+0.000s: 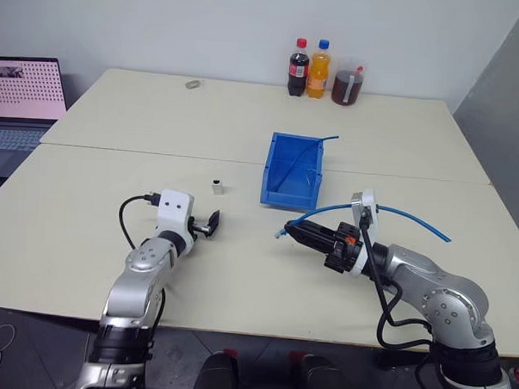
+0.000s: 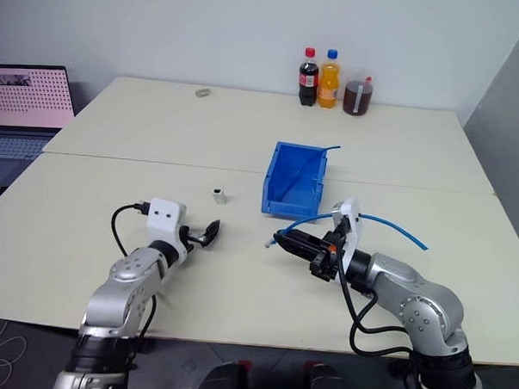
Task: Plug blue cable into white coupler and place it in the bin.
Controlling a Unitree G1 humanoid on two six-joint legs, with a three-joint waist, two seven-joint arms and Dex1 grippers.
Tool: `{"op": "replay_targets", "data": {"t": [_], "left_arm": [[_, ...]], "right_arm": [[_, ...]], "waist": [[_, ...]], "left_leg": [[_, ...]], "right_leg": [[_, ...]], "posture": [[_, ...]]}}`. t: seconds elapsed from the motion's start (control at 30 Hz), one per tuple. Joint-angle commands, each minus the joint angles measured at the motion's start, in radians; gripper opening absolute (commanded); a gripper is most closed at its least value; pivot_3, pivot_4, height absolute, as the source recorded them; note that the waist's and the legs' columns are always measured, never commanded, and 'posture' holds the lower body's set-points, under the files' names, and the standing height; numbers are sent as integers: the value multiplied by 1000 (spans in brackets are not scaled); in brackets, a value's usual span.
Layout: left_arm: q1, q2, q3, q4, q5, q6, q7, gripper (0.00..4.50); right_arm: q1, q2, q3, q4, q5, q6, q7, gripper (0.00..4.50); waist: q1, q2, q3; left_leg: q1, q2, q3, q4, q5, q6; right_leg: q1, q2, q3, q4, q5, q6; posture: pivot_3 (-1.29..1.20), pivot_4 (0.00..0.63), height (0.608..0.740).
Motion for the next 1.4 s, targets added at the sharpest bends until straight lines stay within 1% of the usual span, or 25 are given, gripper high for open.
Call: {"op": "replay_targets", "data": {"t": [0.03, 0.23, 0.37, 0.5, 0.6, 0.63, 0.67, 0.73, 0.77, 0.87, 0.9, 1.03, 1.1, 1.13, 1.33, 1.4], "left_arm": [[-82, -3, -13, 62, 9, 6, -22, 4500], [-216, -20, -30, 224, 24, -20, -38, 4500], [-274, -38, -34, 304, 39, -49, -37, 4500], [-301, -53, -28, 346, 46, -61, -37, 4500], [-307, -57, -25, 356, 50, -64, -32, 3974], [-307, -58, -25, 358, 52, -65, -30, 3915], [-309, -61, -23, 360, 51, -66, -27, 3622], [-311, -64, -22, 364, 52, -67, -25, 3313], [-313, -66, -22, 365, 53, -68, -25, 3001], [-318, -67, -22, 371, 54, -71, -22, 2255], [-321, -67, -21, 377, 55, -74, -20, 2182], [-331, -67, -21, 396, 60, -85, -15, 1240], [-328, -68, -21, 396, 62, -87, -14, 870], [-326, -68, -21, 395, 62, -88, -15, 798], [-294, -62, -33, 354, 62, -87, -42, 797], [-262, -44, -50, 297, 49, -79, -103, 797]], "right_arm": [[-11, 4, -12, -15, -6, -21, 7, 89], [3, 17, -11, -27, -15, -24, -4, 89], [6, 22, -12, -33, -21, -23, -8, 89], [10, 20, -14, -38, -22, -22, -11, 89], [14, 18, -16, -41, -22, -21, -13, 89], [14, 17, -16, -42, -21, -21, -13, 89], [15, 17, -16, -42, -22, -21, -13, 89], [15, 16, -16, -42, -22, -21, -13, 89], [16, 16, -16, -43, -22, -21, -14, 89], [15, 17, -15, -43, -22, -21, -14, 89], [15, 16, -13, -41, -24, -22, -13, 89], [11, 17, -6, -35, -33, -26, -10, 89], [13, 17, -5, -37, -35, -26, -10, 89], [14, 17, -5, -39, -36, -26, -11, 89], [20, 14, -3, -44, -46, -29, -10, 88], [24, 8, -5, -48, -50, -31, -7, 88]], "waist": [[1, 0, 0], [2, 0, 0], [1, 0, 0], [0, 0, 0], [1, 0, 0], [1, 0, 0], [1, 0, 0], [1, 0, 0], [1, 0, 0], [1, 0, 0], [1, 0, 0], [1, 0, 0], [1, 0, 0], [1, 0, 0], [1, 0, 0], [0, 0, 0]], "left_leg": [[0, 0, 0, 0, 0, 0], [0, -1, 0, 1, 0, 0], [-1, -1, 0, 1, 0, 0], [-1, -1, 0, 1, 0, 0], [-1, -1, 0, 1, 0, 0], [-1, -1, 0, 1, 0, 0], [-1, -1, 0, 1, 0, 0], [-1, -1, 0, 1, 0, 0], [-1, -1, 0, 1, 0, 0], [-1, -1, 0, 1, 0, 0], [-1, -1, 0, 1, 0, 0], [-1, -1, 0, 1, 0, 0], [-1, -1, 0, 1, 0, 0], [-1, -1, 0, 1, 0, 0], [-1, -1, 0, 2, 0, 0], [-1, -1, 0, 2, 0, 0]], "right_leg": [[0, 0, 0, 0, 0, 0], [0, 0, 0, 0, 0, 1], [0, 0, 0, 0, 0, 1], [0, 0, 0, 0, 0, 1], [0, 0, 0, 0, 0, 1], [0, 0, 0, 0, 0, 1], [0, 0, 0, 0, 1, 1], [0, 0, 0, 0, 1, 1], [0, 0, 0, 0, 1, 1], [0, 0, 0, 0, 1, 1], [0, 0, 0, 0, 1, 0], [0, 0, 0, 0, 1, 0], [0, 0, 0, 0, 1, 0], [0, 0, 0, 0, 1, 1], [0, 0, 0, 0, 1, 0], [0, 0, 0, 0, 1, 0]], "posture": [[0, 150, 740], [0, 150, 740], [0, 150, 740], [0, 150, 740], [0, 150, 740], [0, 150, 740], [0, 150, 740], [0, 150, 740], [0, 150, 740], [0, 150, 740], [0, 150, 740], [0, 150, 740], [0, 150, 740], [0, 150, 740], [0, 150, 740], [0, 150, 740]]}}
